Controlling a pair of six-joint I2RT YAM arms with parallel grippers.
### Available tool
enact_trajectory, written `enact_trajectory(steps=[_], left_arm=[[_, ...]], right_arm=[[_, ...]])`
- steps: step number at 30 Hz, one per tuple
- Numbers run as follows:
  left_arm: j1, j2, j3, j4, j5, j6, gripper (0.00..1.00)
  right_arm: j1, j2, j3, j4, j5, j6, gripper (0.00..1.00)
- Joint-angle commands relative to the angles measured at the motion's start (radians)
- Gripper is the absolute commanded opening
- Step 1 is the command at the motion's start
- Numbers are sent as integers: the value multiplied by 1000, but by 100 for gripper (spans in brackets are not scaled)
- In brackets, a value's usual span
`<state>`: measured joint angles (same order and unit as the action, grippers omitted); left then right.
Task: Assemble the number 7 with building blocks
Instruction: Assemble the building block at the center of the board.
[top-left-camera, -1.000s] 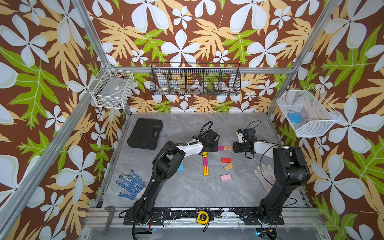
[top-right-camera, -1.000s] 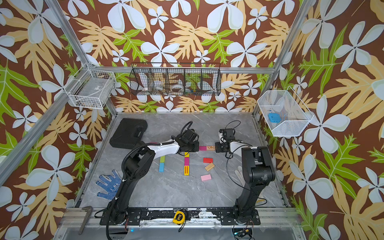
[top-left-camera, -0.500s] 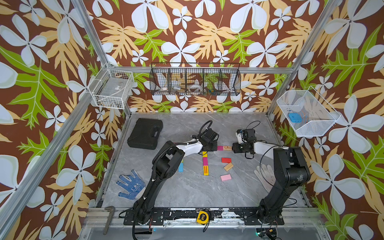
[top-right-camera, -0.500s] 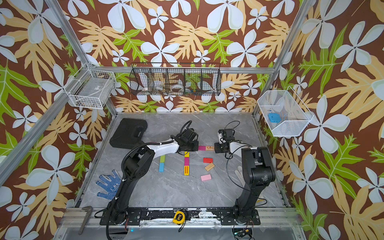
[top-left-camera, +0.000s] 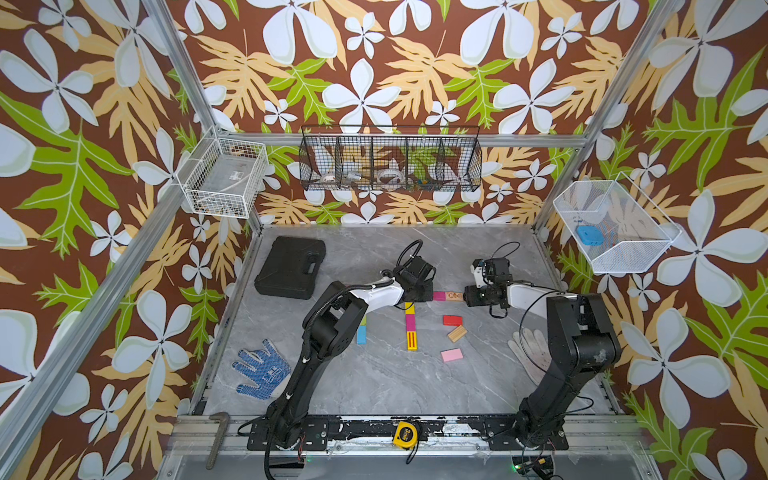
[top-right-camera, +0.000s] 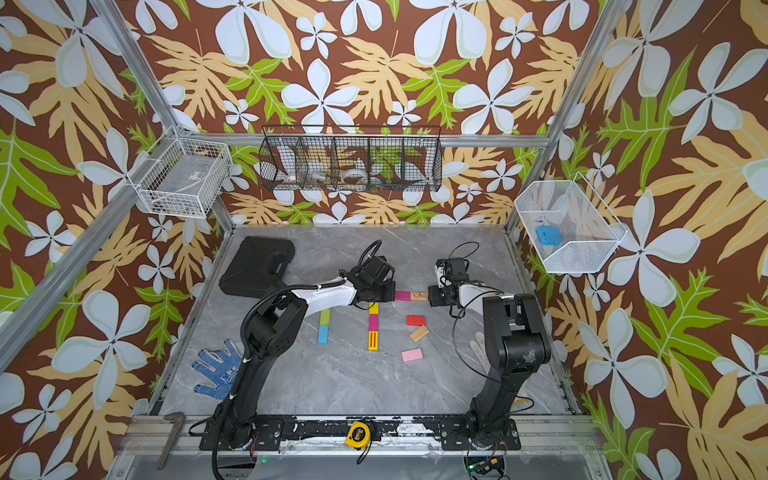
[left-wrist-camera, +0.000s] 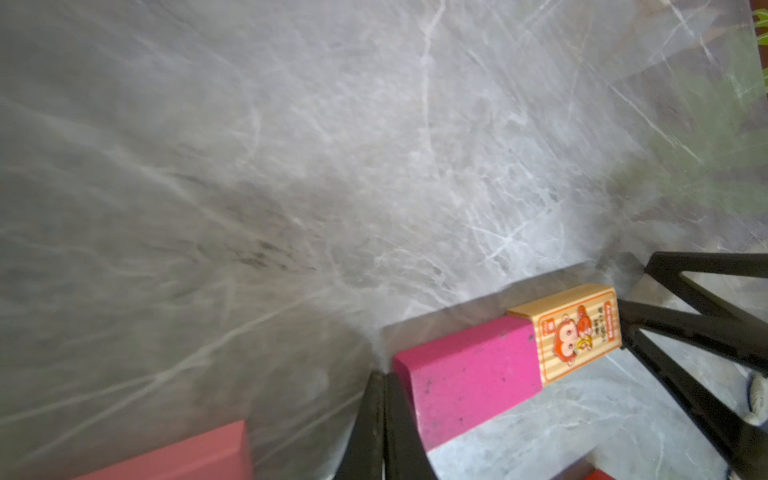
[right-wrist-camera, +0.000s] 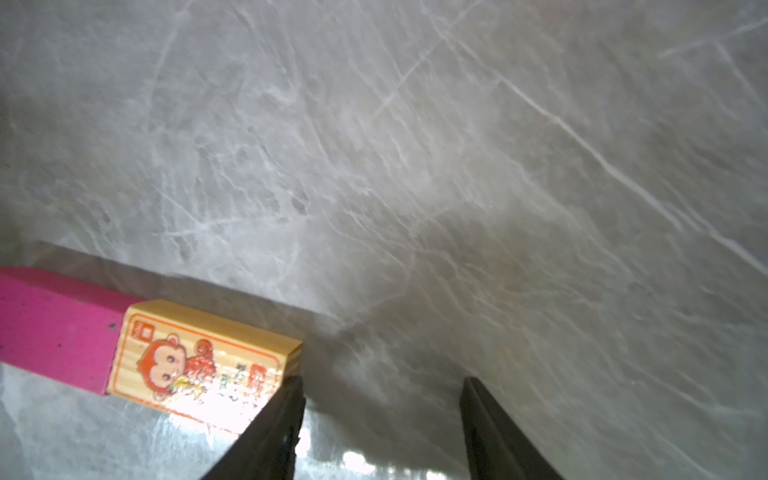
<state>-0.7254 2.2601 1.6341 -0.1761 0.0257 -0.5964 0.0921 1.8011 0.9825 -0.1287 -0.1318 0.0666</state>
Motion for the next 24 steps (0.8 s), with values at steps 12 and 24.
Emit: enact_trajectory(steps=[12,24], left_arm=[[21,-158,-52,66,33,112,0],[26,-459,-276,111,106,199,72]], right_arm=[[-1,-95,-17,-88,79,29,64],[68,-305,-164,-47,-217,-52,73]])
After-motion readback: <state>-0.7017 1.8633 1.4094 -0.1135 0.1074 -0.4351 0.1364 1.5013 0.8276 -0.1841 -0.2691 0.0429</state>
